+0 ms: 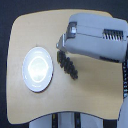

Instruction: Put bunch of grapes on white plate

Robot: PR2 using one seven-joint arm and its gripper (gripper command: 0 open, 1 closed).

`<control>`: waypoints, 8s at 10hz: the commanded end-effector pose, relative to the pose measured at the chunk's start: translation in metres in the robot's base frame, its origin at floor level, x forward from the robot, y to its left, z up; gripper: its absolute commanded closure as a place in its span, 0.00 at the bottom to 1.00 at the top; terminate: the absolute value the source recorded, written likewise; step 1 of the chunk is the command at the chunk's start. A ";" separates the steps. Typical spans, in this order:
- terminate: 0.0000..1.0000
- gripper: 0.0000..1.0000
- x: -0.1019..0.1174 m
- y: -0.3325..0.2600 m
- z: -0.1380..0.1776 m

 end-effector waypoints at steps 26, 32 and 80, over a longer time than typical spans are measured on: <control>0.00 1.00 -0.002 0.028 -0.076; 0.00 1.00 -0.007 0.028 -0.073; 0.00 1.00 -0.039 0.219 -0.066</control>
